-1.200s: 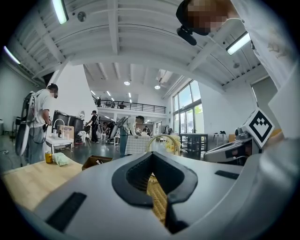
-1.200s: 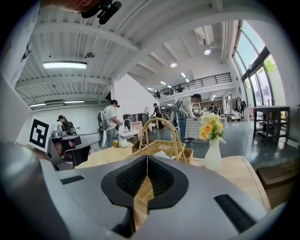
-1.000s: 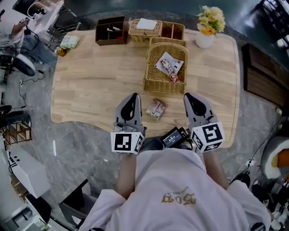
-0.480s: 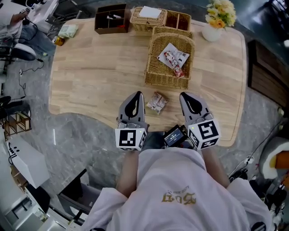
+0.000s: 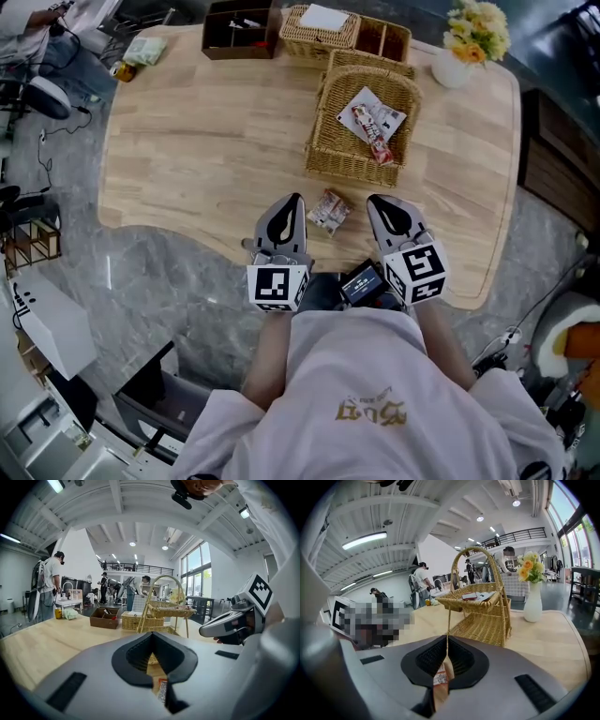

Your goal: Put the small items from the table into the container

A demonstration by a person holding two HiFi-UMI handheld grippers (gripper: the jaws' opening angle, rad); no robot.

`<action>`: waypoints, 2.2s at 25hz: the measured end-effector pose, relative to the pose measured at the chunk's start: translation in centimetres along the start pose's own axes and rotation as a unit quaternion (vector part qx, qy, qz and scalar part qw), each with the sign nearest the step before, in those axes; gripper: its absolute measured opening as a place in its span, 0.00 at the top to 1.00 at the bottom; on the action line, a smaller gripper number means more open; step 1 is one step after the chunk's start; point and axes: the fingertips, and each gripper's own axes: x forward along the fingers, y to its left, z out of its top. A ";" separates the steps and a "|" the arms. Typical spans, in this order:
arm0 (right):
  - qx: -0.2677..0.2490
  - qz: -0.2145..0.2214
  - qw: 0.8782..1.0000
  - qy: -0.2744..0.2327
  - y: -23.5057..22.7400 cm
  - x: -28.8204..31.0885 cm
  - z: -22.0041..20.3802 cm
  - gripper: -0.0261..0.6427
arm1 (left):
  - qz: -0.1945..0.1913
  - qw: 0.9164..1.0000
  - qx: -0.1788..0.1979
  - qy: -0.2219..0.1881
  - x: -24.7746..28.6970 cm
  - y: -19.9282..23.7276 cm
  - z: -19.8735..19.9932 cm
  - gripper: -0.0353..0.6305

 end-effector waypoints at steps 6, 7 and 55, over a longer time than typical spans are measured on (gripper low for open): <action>0.001 0.001 1.000 0.026 -0.1 0.8 -1.8 0.93 | -0.001 1.000 -0.003 0.023 0.1 0.0 -2.2 0.96; 0.001 0.002 0.999 0.032 -0.1 1.0 -2.3 0.93 | -0.002 1.000 -0.003 0.028 0.2 -0.1 -2.7 0.96; 0.021 0.042 0.978 0.205 0.1 6.3 -14.3 0.84 | -0.065 0.982 -0.005 0.178 1.1 -3.2 -15.7 0.96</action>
